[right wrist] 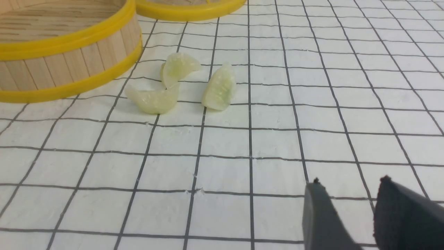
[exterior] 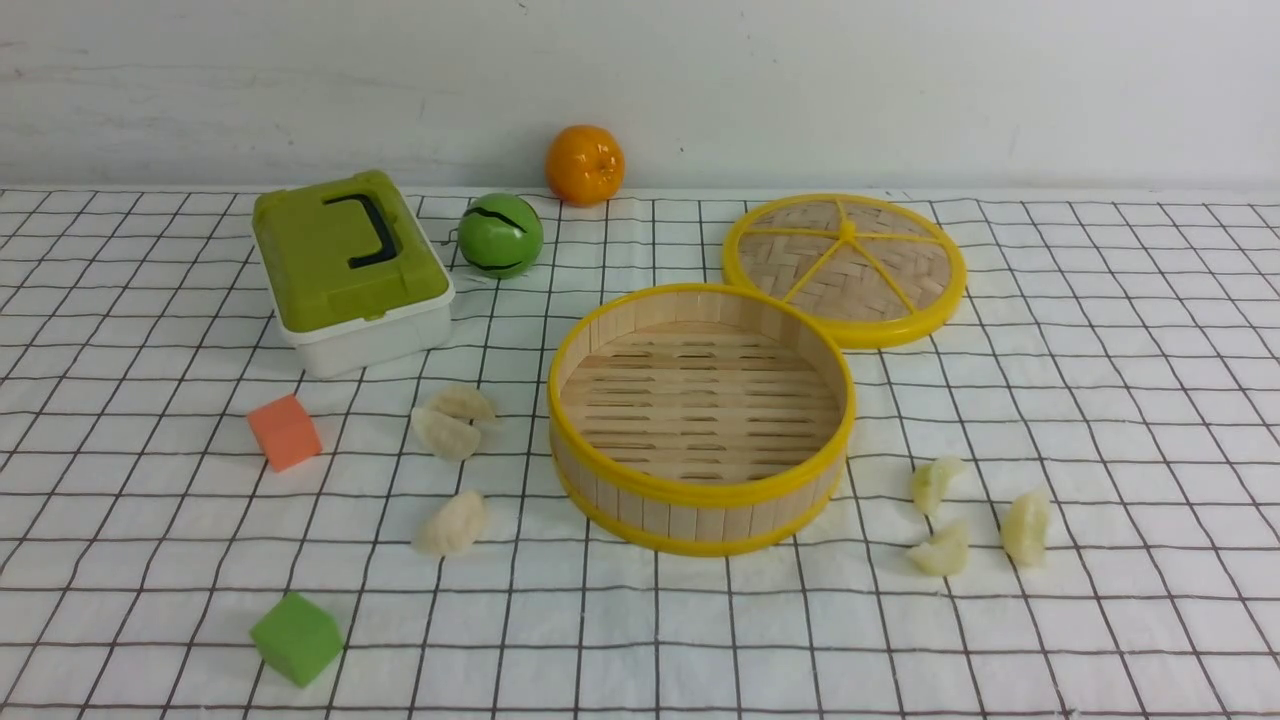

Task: Put the dumplings into the steamer on the table with the white tablecloth.
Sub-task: 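Reach for and grasp a dumpling on the table with the left gripper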

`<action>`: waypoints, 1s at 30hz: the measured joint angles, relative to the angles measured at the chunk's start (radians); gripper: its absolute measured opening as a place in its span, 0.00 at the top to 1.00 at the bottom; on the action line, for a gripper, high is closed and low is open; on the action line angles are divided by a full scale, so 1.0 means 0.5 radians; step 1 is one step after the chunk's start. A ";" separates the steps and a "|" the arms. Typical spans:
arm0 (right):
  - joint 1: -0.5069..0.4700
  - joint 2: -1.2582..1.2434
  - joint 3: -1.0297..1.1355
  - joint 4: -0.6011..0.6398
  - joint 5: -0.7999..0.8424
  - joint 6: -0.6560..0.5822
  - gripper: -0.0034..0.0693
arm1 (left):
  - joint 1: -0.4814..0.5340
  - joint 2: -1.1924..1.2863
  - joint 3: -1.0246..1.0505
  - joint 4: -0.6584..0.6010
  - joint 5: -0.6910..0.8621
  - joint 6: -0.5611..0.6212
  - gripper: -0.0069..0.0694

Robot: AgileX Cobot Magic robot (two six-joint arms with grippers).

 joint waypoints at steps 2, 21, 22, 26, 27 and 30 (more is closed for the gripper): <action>0.000 0.000 0.000 -0.007 0.000 0.000 0.62 | 0.000 0.000 0.000 0.002 -0.035 0.000 0.60; 0.000 0.000 0.016 -0.329 -1.585 0.219 0.62 | 0.000 0.000 0.000 -0.012 -1.667 -0.307 0.60; 0.000 0.000 0.016 -0.329 -1.695 0.301 0.62 | 0.000 0.000 0.000 -0.016 -1.784 -0.481 0.60; 0.000 0.000 0.016 -0.329 -1.842 0.451 0.62 | 0.000 0.000 0.000 -0.018 -2.130 -1.192 0.60; 0.000 0.000 0.016 -0.329 -1.860 0.466 0.62 | 0.000 0.000 0.000 -0.018 -2.199 -1.330 0.60; 0.000 0.000 -0.011 -0.329 -1.870 0.472 0.65 | 0.000 0.000 -0.037 0.004 -2.239 -1.507 0.60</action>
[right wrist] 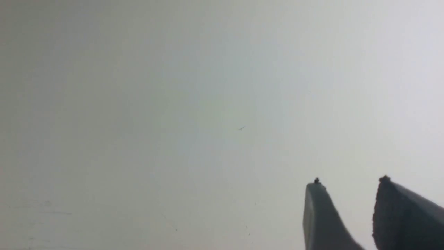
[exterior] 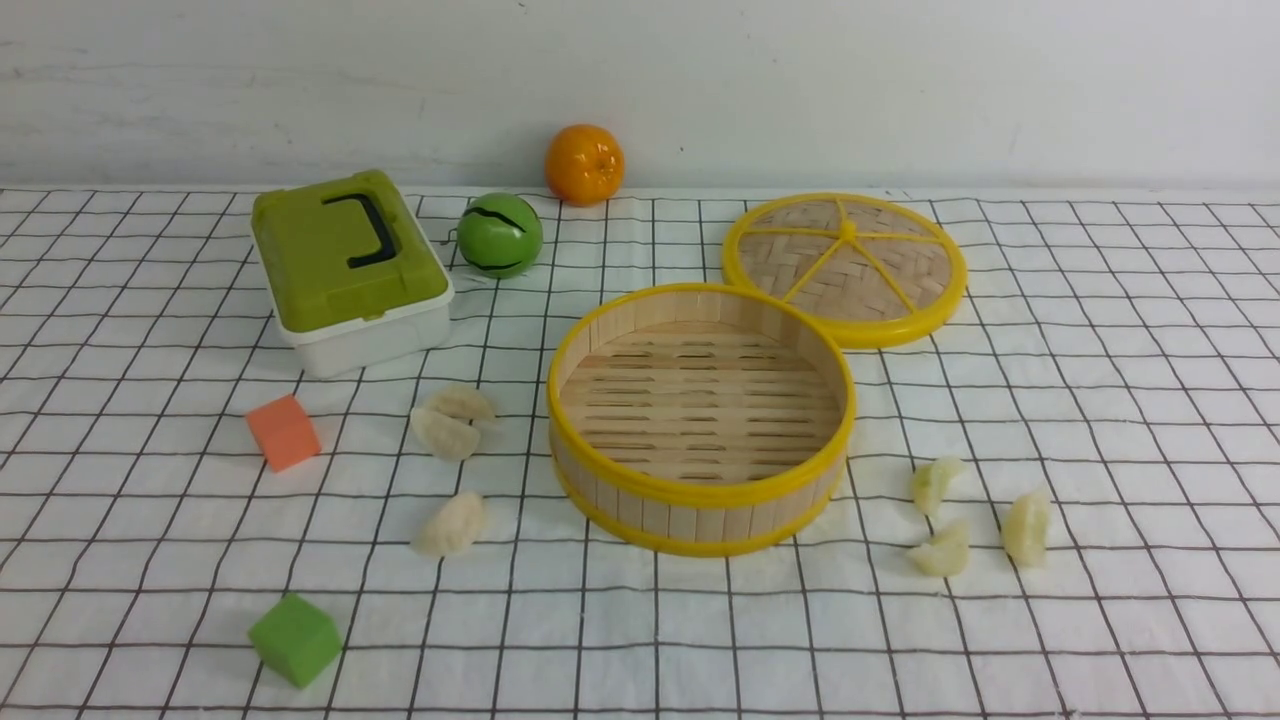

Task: Put the dumplings into the steamer on the table with the white tablecloth.
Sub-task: 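Reach for and grasp a dumpling on the table with the left gripper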

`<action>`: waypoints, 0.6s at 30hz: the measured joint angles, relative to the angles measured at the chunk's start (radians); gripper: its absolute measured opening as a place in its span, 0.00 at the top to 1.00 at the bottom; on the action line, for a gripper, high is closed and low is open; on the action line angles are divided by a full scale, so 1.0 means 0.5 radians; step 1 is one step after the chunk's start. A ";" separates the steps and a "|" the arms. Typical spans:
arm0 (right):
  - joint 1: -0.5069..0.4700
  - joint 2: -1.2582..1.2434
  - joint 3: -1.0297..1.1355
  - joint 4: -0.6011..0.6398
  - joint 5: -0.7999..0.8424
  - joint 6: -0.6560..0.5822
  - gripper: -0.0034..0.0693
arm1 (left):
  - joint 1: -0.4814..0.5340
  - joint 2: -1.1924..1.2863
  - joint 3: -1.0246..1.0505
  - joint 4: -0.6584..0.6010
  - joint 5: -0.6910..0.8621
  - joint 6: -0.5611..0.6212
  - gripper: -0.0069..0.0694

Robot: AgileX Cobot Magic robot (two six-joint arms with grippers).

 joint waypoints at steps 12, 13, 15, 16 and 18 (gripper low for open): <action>0.000 0.306 -0.791 0.121 1.150 -0.116 0.96 | 0.000 0.696 -1.267 0.668 1.992 -0.027 0.60; 0.000 0.337 -0.810 0.121 1.199 -0.123 0.96 | 0.000 0.747 -1.282 0.676 2.077 -0.027 0.60; 0.000 0.530 -0.838 0.108 1.429 -0.144 0.96 | 0.000 0.987 -1.317 0.693 2.279 -0.027 0.60; 0.000 0.698 -0.838 0.108 1.563 -0.150 0.96 | 0.000 1.167 -1.320 0.693 2.353 -0.027 0.60; 0.000 0.792 -0.838 0.108 1.617 -0.150 0.96 | 0.000 1.303 -1.322 0.693 2.370 -0.027 0.60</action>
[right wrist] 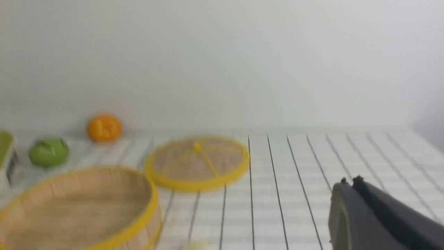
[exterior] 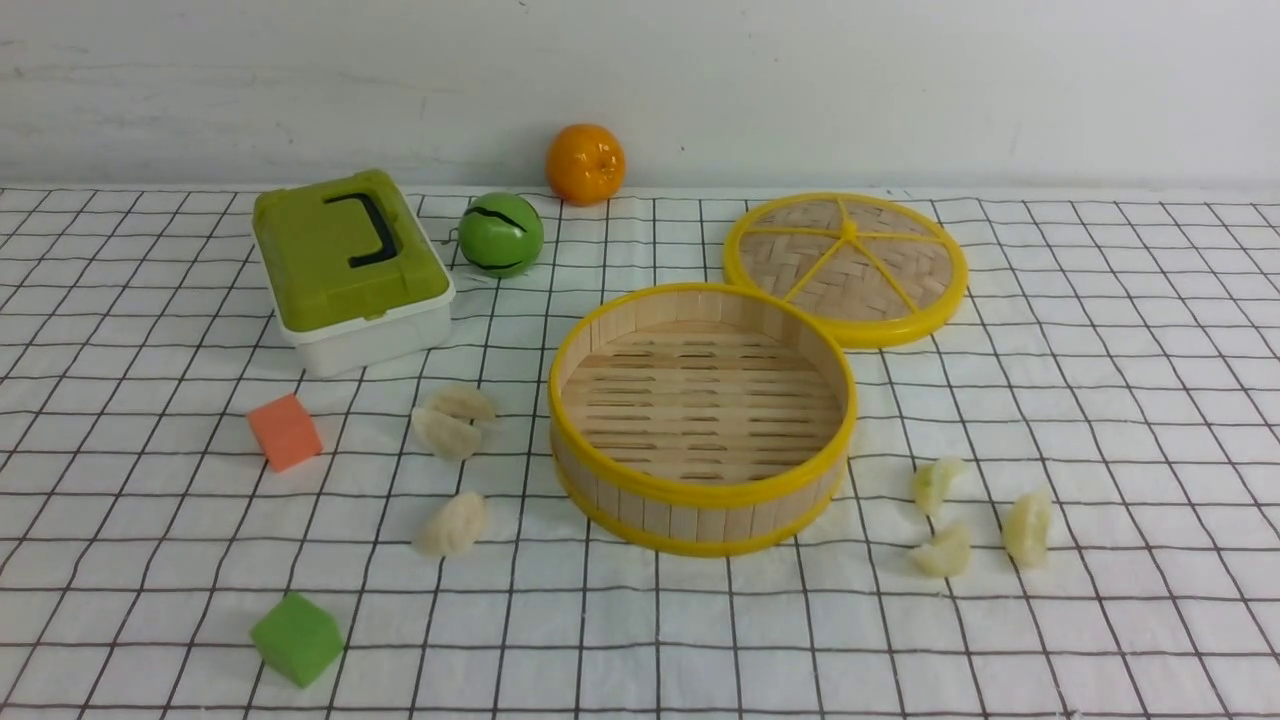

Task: Put the dumplings into the steamer on the table with the white tablecloth.
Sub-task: 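Reach for and grasp a dumpling on the table with the left gripper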

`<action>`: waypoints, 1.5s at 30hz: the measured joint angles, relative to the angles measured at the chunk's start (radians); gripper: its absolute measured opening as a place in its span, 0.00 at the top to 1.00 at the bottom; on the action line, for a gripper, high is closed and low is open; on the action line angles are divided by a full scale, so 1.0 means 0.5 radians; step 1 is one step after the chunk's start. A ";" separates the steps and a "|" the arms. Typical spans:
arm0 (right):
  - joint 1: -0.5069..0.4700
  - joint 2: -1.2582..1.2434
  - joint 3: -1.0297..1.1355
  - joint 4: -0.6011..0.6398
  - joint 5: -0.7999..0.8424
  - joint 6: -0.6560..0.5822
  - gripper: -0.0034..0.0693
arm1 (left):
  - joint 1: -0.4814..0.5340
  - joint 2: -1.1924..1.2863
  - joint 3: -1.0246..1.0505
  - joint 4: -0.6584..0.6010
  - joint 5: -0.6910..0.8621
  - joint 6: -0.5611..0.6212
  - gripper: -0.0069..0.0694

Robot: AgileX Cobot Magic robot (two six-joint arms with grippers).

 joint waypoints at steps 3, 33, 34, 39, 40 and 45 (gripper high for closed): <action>0.010 0.297 0.000 0.013 0.144 0.000 0.96 | 0.000 0.430 -0.004 -0.002 -0.006 0.000 0.60; 0.419 1.176 -0.271 0.397 0.477 -0.167 0.95 | -0.027 1.692 -0.506 -0.644 0.531 0.397 0.61; 0.419 1.178 -0.271 0.425 0.472 -0.176 0.95 | -0.082 1.712 -0.570 -0.779 0.505 0.551 0.63; 0.419 1.178 -0.271 0.498 0.444 -0.250 0.95 | -0.345 1.914 -0.970 -1.165 0.488 0.952 0.84; 0.419 1.178 -0.271 0.500 0.444 -0.252 0.95 | -0.355 1.927 -0.990 -1.168 0.488 0.961 0.84; 0.419 1.178 -0.271 0.509 0.433 -0.271 0.94 | -0.546 2.292 -1.474 -1.007 0.719 1.054 0.92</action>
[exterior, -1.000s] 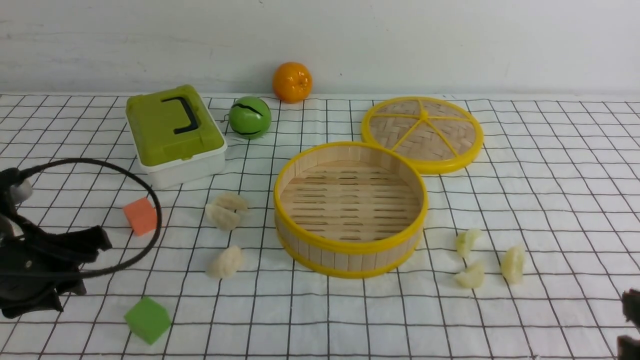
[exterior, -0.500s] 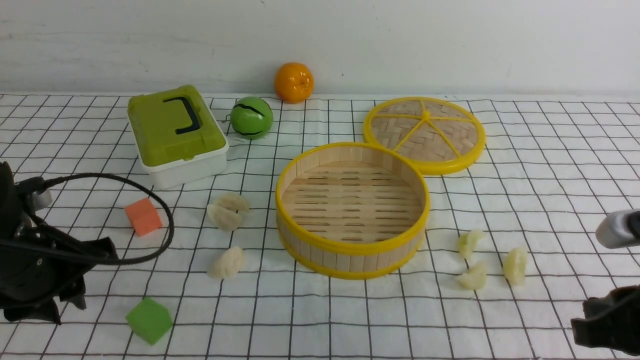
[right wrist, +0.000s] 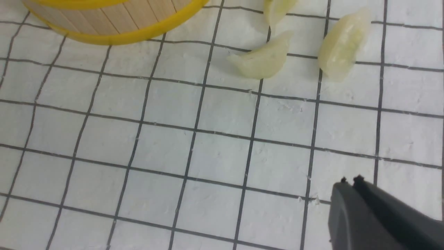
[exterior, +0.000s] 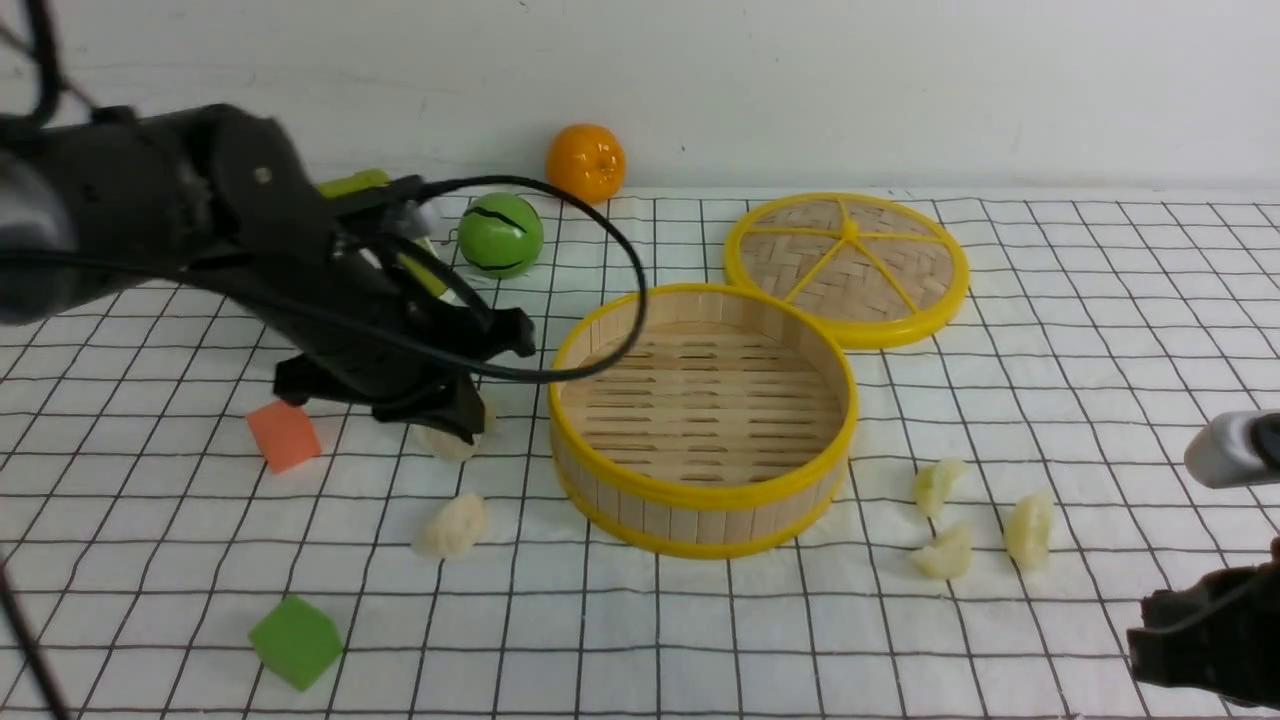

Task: Put the dumplings into the steamer on the table with the white tablecloth.
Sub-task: 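Reach for and grasp a dumpling on the table with the left gripper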

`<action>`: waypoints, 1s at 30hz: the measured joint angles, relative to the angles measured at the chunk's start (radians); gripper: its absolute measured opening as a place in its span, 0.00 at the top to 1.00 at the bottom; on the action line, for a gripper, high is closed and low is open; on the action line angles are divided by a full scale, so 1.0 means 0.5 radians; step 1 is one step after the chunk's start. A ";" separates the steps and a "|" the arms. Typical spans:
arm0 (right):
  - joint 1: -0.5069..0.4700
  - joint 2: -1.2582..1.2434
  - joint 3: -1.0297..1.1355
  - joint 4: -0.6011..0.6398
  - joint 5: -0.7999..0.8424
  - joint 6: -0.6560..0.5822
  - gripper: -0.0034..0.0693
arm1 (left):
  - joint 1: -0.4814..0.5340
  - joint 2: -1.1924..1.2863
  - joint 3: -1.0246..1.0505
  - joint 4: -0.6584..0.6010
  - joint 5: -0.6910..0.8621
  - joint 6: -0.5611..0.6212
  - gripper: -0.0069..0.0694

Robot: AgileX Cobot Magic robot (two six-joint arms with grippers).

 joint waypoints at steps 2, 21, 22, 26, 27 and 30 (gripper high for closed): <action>0.000 0.000 0.000 0.000 0.009 0.000 0.94 | -0.082 0.154 -0.197 0.177 0.164 0.011 0.90; 0.000 0.000 0.000 0.012 0.023 -0.005 0.92 | -0.190 0.682 -0.481 0.667 0.496 0.000 0.56; 0.000 0.000 0.000 0.012 0.023 -0.005 0.92 | -0.190 0.682 -0.484 0.667 0.498 -0.014 0.59; 0.000 0.000 0.000 0.012 0.023 -0.005 0.92 | -0.190 0.660 -0.510 0.634 0.522 -0.087 0.62; 0.000 0.000 0.000 0.012 0.023 -0.005 0.91 | -0.190 0.641 -0.539 0.612 0.545 -0.095 0.62; 0.000 0.000 0.000 0.012 0.021 -0.005 0.91 | -0.190 0.562 -0.673 0.576 0.581 -0.099 0.63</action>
